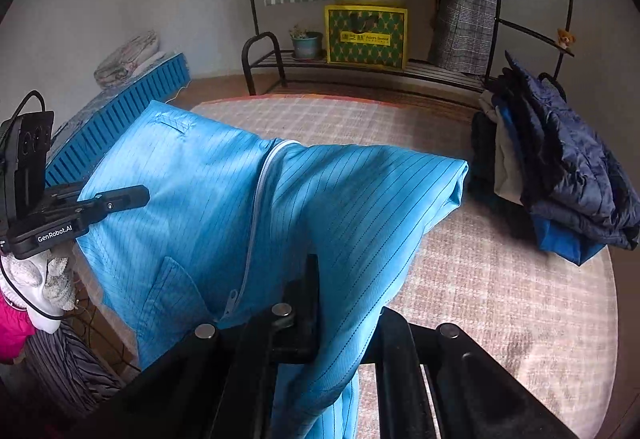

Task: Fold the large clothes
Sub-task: 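Lift the folded coat with both tools and carry it toward the clothes stack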

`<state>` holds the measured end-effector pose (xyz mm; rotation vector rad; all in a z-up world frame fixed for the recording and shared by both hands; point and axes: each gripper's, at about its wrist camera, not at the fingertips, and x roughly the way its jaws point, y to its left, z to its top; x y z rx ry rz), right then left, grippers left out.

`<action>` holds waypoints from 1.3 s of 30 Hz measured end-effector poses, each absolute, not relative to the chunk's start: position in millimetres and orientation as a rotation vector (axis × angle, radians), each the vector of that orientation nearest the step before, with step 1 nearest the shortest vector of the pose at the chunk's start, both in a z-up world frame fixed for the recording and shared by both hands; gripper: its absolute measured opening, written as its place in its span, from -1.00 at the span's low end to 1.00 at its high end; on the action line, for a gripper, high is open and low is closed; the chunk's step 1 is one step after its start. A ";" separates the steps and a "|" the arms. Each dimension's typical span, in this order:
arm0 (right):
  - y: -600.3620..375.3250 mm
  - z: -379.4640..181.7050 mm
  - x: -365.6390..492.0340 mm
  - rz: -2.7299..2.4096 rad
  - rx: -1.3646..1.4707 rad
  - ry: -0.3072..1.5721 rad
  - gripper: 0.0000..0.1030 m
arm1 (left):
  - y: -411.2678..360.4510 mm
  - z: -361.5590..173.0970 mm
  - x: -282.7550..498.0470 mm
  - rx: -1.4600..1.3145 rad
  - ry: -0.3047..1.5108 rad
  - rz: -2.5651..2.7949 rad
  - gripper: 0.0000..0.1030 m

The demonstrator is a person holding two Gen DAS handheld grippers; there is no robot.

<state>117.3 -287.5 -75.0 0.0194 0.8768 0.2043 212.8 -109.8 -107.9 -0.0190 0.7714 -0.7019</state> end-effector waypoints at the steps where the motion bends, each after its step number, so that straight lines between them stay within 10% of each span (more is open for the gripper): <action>1: -297.1 -72.0 114.1 0.191 0.019 0.871 -0.92 | -119.2 -105.2 214.9 -0.017 0.769 -0.718 -0.91; 24: -559.3 65.3 191.9 -0.217 -0.079 0.677 -0.92 | -410.3 1.5 357.8 -0.025 0.598 -0.986 -0.91; 39: -645.2 25.4 343.6 -0.338 -0.103 0.692 -0.92 | -497.4 -42.6 477.4 -0.038 0.654 -0.817 -0.91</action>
